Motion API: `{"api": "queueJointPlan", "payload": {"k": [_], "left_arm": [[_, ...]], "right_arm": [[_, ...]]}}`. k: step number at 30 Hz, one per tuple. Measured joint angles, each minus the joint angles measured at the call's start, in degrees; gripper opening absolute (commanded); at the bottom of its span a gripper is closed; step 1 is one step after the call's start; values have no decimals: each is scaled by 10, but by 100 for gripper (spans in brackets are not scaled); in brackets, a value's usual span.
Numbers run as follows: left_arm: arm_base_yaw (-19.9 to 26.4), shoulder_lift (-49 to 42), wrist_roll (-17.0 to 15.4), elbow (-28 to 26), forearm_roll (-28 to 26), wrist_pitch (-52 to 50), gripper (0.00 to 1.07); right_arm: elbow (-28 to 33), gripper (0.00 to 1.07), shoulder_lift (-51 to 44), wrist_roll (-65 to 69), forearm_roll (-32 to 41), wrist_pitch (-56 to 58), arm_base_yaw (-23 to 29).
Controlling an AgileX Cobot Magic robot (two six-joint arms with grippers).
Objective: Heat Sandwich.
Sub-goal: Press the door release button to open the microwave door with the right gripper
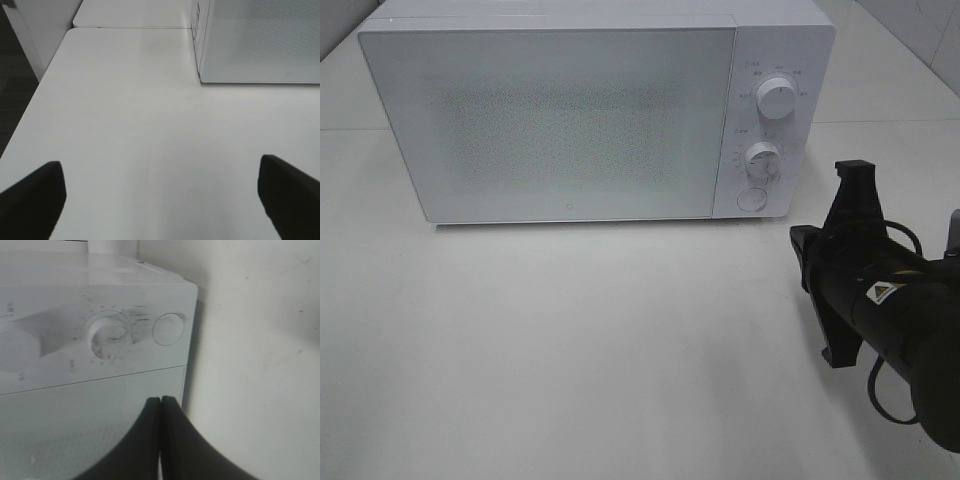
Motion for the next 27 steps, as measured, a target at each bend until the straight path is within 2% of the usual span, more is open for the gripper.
{"api": "queueJointPlan", "payload": {"k": [8,17,27], "left_arm": [[0,0,0,0,0,0,98],[0,0,0,0,0,0,98],[0,0,0,0,0,0,98]], "right_arm": [[-37,1,56,25,-26,14,-17],[-109,0,117,37,-99,45,-88],[-187,1,168,38,-135,89,-127]]}}
